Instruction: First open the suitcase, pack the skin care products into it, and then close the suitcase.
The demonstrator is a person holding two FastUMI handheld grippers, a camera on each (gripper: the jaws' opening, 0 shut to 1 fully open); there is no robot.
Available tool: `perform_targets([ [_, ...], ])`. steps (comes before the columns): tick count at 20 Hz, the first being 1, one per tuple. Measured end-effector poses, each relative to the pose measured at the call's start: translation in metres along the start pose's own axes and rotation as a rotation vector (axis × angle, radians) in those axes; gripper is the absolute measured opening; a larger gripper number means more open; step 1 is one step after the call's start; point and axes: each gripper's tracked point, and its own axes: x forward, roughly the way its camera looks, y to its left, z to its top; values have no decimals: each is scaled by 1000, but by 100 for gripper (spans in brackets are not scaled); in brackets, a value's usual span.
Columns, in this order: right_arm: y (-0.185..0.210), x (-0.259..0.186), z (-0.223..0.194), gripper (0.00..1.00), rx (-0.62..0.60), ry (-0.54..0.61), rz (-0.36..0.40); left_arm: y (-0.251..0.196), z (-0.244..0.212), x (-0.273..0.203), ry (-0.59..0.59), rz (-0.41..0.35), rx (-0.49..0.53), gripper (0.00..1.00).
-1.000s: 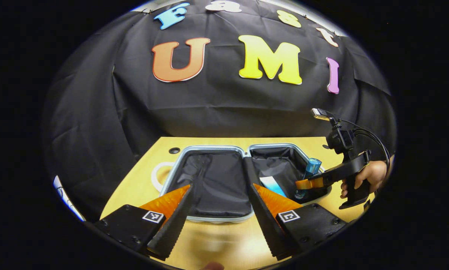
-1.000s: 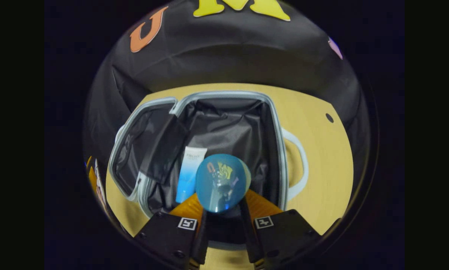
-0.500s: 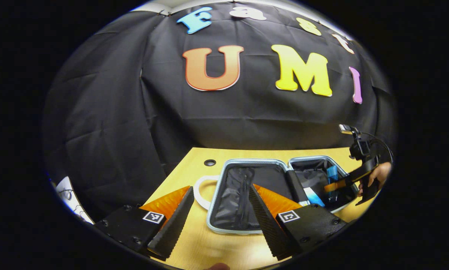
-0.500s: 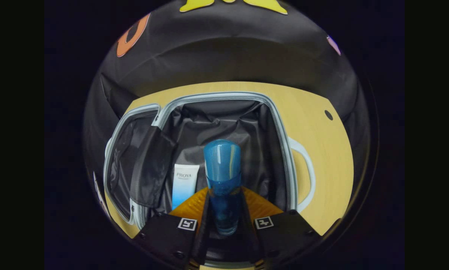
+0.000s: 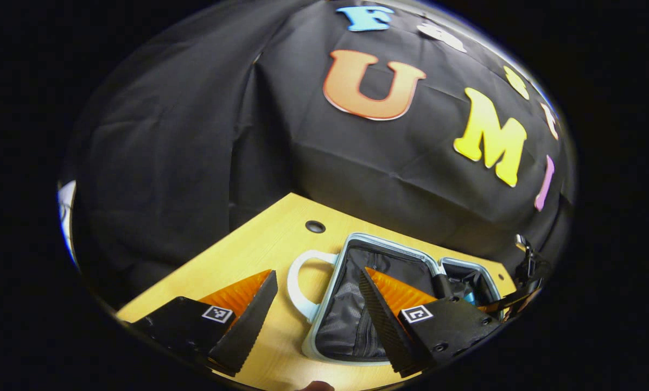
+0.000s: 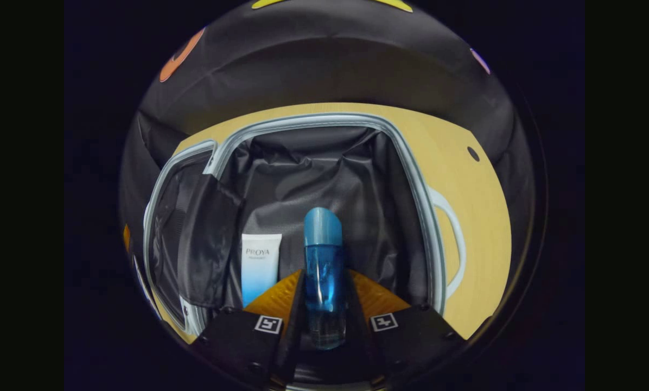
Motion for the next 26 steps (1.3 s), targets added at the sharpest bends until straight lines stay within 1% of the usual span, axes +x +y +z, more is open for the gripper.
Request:
perform_targets([
  [1,0,-1,1,43,-4,-5,-1,11,-8,5,19,33,-14,97],
  [2,2,-5,5,43,-6,-17,4,15,-12,8,30,38,-44,97],
  [4,8,-17,14,45,-9,-67,31,11,-19,14,49,6,-137,97],
  [6,4,-46,38,70,-20,-186,28,11,-27,21,75,-9,-222,96],
  [7,5,-67,48,82,-29,-243,42,16,-30,26,79,9,-242,97],
  [8,6,-89,54,82,-38,-283,62,22,-35,31,80,32,-264,96],
  [10,9,-134,53,82,-58,-337,118,22,-37,37,95,21,-336,96],
  [11,6,-157,51,82,-68,-360,140,24,-38,41,92,18,-379,84],
  [12,2,-175,48,82,-80,-380,148,24,-39,46,91,8,-427,96],
  [14,-14,-210,34,82,-101,-407,146,23,-45,54,101,-7,-502,96],
  [15,-23,-224,27,82,-105,-413,139,22,-49,58,109,-25,-536,94],
  [16,-31,-235,20,82,-108,-417,135,21,-48,58,103,-41,-560,79],
  [17,-41,-244,14,82,-105,-424,124,22,-48,59,105,-46,-572,83],
  [18,-49,-254,8,82,-97,-431,119,23,-50,61,108,-51,-580,79],
  [19,-58,-262,1,82,-87,-435,109,23,-52,62,115,-59,-595,70],
  [20,-66,-268,-6,82,-77,-440,103,22,-55,64,127,-63,-611,76],
  [21,-73,-274,-11,82,-66,-447,96,19,-53,64,123,-78,-634,52],
  [23,-87,-285,-20,82,-44,-456,81,17,-49,64,120,-71,-655,30],
  [25,-100,-300,-25,82,-17,-477,72,17,-49,64,132,-42,-622,18],
  [26,-107,-309,-25,82,-3,-496,64,18,-48,63,138,-22,-596,17],
])
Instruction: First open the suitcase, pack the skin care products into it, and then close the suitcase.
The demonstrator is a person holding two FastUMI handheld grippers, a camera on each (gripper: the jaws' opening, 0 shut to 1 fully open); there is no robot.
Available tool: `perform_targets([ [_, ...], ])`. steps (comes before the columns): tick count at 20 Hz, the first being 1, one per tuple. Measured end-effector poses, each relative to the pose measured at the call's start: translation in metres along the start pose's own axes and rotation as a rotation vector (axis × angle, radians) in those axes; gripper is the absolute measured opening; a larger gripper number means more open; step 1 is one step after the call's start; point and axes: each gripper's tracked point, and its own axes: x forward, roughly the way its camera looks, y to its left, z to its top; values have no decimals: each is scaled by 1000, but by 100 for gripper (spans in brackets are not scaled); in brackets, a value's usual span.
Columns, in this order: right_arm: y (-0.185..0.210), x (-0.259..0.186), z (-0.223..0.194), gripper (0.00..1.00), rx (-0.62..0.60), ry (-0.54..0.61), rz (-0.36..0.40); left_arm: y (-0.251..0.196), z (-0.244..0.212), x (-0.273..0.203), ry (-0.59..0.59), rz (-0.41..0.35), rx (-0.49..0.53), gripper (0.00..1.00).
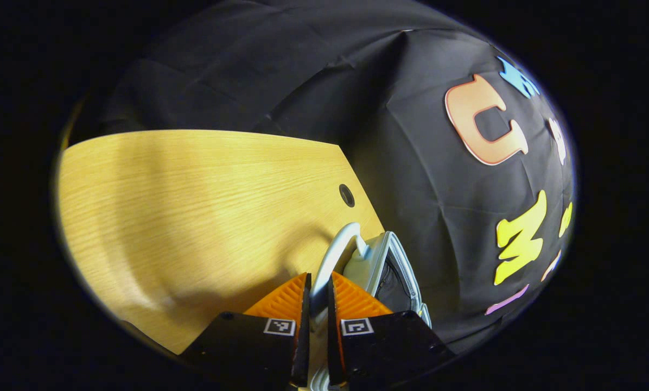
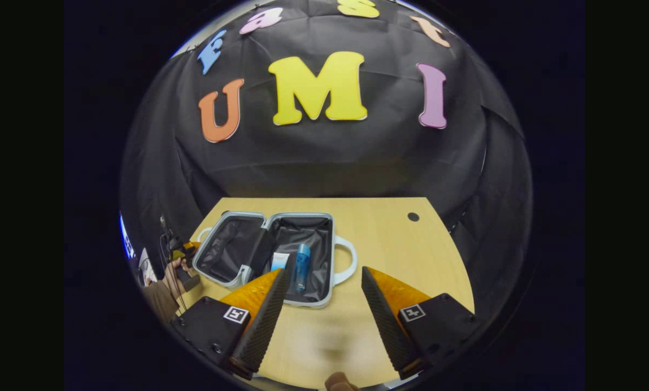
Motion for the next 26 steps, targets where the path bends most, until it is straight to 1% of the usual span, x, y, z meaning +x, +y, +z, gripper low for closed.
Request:
perform_targets([
  [2,-14,-18,10,82,18,-25,-39,-8,6,-7,-11,30,39,13],
  [3,-17,-28,20,82,27,-58,-39,-17,13,-12,-34,31,59,4],
  [4,-23,-39,29,82,24,-90,-51,-26,22,-18,-57,28,75,13],
  [7,-47,-72,52,82,-26,-191,-96,-65,36,-38,-100,12,109,12],
  [10,-57,-103,71,82,-77,-279,-84,-114,43,-61,-155,-6,213,12],
  [12,-63,-119,81,82,-89,-327,-64,-148,43,-80,-196,-16,298,12],
  [15,-78,-140,88,82,-92,-378,-30,-193,24,-104,-264,-3,460,12],
  [17,-88,-148,88,82,-71,-387,-9,-219,6,-114,-301,25,544,12],
  [18,-97,-153,89,81,-64,-393,-10,-232,-4,-120,-314,33,575,12],
  [21,-121,-165,92,82,-67,-420,-23,-268,-30,-134,-358,43,693,12],
  [24,-138,-171,93,82,-79,-435,-12,-305,-70,-140,-379,50,867,13],
  [26,-149,-172,92,82,-79,-435,-9,-329,-102,-135,-375,44,990,12],
])
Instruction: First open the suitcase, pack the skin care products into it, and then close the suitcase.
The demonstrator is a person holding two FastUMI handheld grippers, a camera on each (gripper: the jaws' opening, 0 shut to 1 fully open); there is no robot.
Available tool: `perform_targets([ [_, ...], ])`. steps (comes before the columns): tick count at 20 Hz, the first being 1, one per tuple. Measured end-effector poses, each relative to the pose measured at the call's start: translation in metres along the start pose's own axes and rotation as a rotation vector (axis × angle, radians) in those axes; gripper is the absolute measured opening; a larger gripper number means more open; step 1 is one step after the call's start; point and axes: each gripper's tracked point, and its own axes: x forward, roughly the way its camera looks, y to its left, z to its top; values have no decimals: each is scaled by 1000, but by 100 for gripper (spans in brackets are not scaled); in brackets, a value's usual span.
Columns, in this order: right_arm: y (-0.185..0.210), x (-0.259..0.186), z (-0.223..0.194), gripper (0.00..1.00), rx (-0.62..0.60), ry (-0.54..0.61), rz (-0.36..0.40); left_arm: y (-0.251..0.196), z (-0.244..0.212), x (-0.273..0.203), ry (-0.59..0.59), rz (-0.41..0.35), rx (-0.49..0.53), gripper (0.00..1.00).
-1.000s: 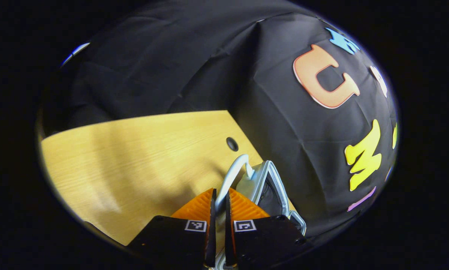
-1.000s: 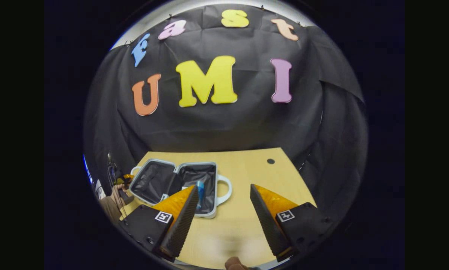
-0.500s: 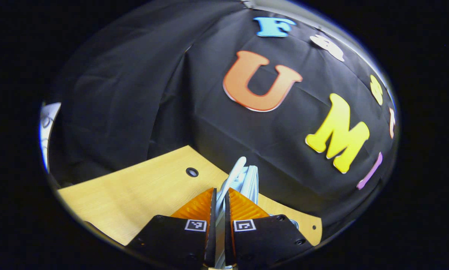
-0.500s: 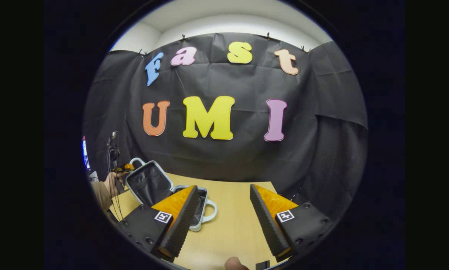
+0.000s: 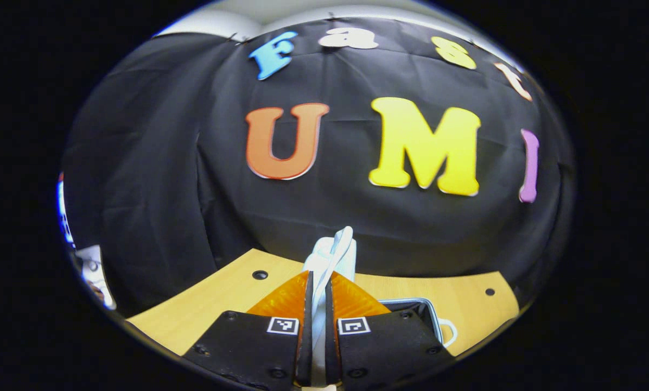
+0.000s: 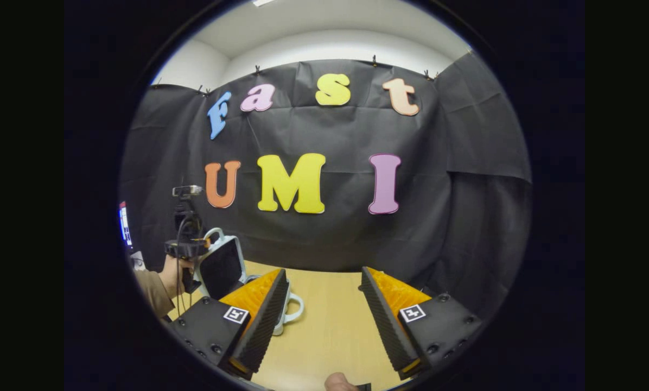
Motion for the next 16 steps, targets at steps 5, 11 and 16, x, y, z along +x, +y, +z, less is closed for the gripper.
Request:
perform_targets([
  [5,-30,-4,-7,82,-16,-10,-2,-106,-26,-7,30,-100,87,12],
  [11,-72,2,-18,82,2,13,-38,-184,-85,-3,129,-172,267,13],
  [16,-99,6,-37,82,21,59,-72,-217,-138,1,212,-219,430,14],
])
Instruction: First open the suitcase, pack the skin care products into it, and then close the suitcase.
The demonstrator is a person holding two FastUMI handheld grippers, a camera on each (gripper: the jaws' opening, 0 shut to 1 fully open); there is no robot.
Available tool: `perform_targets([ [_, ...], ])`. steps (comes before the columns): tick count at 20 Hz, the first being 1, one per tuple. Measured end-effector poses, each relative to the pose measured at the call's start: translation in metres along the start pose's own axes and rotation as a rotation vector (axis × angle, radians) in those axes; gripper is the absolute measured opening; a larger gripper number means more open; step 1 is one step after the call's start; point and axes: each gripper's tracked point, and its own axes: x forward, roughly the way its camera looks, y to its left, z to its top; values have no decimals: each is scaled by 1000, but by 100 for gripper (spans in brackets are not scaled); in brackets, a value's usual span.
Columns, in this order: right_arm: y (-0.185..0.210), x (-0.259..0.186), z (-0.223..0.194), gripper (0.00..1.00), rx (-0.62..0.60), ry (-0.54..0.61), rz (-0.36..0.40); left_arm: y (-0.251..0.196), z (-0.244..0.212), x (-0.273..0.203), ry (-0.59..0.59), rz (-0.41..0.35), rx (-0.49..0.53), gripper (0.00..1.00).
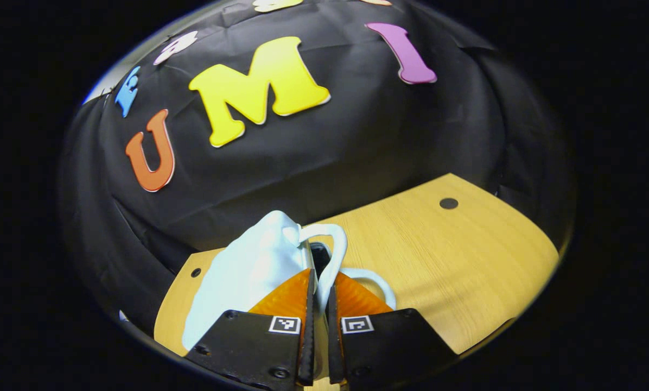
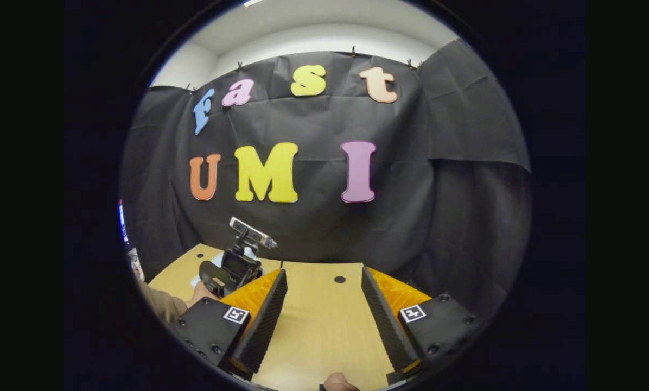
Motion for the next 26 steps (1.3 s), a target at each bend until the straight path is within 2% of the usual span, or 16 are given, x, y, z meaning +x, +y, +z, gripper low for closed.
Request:
perform_targets([
  [2,-8,2,-7,82,3,14,-8,-9,-12,6,33,1,40,14],
  [4,-16,5,-11,82,3,25,-13,-20,-23,11,66,-15,51,19],
  [5,-18,7,-12,82,5,30,-14,-27,-28,9,80,-33,43,28],
  [6,-19,8,-13,82,10,34,-11,-33,-29,6,86,-47,31,32],
  [7,-21,10,-13,82,14,35,-7,-34,-24,5,76,-53,17,42],
  [8,-21,12,-13,82,17,34,-2,-31,-16,0,51,-43,10,48],
  [9,-20,14,-12,82,18,31,3,-27,-5,-6,21,-37,-1,59],
  [10,-19,16,-10,82,19,28,10,-21,6,-13,-6,-29,-18,63],
  [11,-18,18,-7,82,20,23,14,-13,18,-23,-31,-22,-43,77],
  [15,-1,32,2,82,35,12,44,34,55,-86,-147,38,-186,92],
  [18,23,42,10,82,39,-3,55,74,63,-139,-206,64,-267,96],
  [22,73,44,14,82,26,-7,67,124,40,-195,-219,104,-307,96],
  [26,124,39,14,82,4,-25,90,152,11,-247,-227,112,-385,96],
])
